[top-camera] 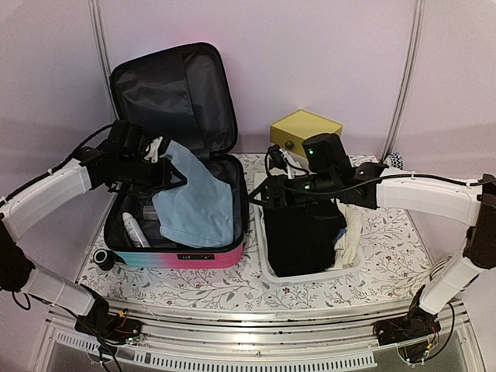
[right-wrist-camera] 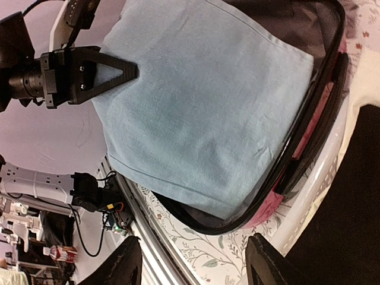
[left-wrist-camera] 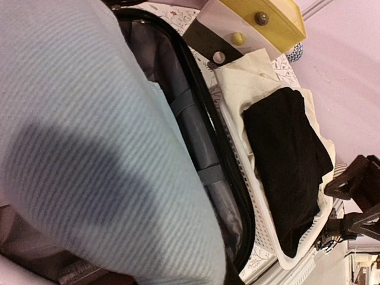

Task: Open, take out, and arrange the luggage
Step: Place the clothes in the bin.

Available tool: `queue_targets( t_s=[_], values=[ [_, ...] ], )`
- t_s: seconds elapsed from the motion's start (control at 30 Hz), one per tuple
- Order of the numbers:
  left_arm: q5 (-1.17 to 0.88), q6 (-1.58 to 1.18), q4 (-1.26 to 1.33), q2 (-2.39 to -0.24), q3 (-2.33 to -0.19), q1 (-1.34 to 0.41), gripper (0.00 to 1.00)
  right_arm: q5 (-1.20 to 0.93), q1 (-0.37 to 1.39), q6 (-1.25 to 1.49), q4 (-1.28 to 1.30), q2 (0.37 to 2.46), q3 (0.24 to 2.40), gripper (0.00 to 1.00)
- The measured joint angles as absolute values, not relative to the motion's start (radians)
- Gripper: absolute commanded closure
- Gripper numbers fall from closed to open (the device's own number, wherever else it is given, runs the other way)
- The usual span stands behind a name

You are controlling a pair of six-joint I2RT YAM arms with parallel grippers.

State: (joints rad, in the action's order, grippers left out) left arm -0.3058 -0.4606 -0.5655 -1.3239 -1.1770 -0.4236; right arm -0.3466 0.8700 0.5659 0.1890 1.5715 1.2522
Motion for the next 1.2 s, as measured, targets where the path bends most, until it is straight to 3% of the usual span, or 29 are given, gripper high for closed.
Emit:
queue_targets(
  t_s=[0.17, 0.47, 0.8, 0.83, 0.9, 1.03, 1.2],
  values=[
    [-0.288, -0.459, -0.567, -1.327, -1.21, -0.509, 1.0, -0.345, 0.88, 0.57, 0.162, 1.594, 1.257, 0.2],
    [-0.25, -0.511, -0.495, -1.409, -1.256, -0.665, 1.0, -0.254, 0.885, 0.604, 0.158, 1.608, 1.254, 0.21],
    [-0.16, -0.665, -0.361, -1.691, -1.432, -0.92, 0.99, -0.051, 0.776, 0.718, 0.203, 1.277, 1.009, 0.21],
    [-0.151, -0.684, -0.34, -1.72, -1.444, -0.935, 0.89, -0.035, 0.758, 0.724, 0.216, 1.245, 0.986, 0.21],
    [-0.145, -0.723, -0.278, -1.781, -1.458, -0.958, 0.57, -0.017, 0.73, 0.733, 0.237, 1.194, 0.953, 0.19],
    [-0.205, -0.809, -0.117, -1.91, -1.478, -0.979, 0.14, -0.019, 0.68, 0.743, 0.273, 1.108, 0.886, 0.13],
    [-0.247, -0.826, -0.041, -1.945, -1.496, -0.997, 0.1, -0.12, 0.638, 0.735, 0.289, 1.102, 0.85, 0.16]
  ],
)
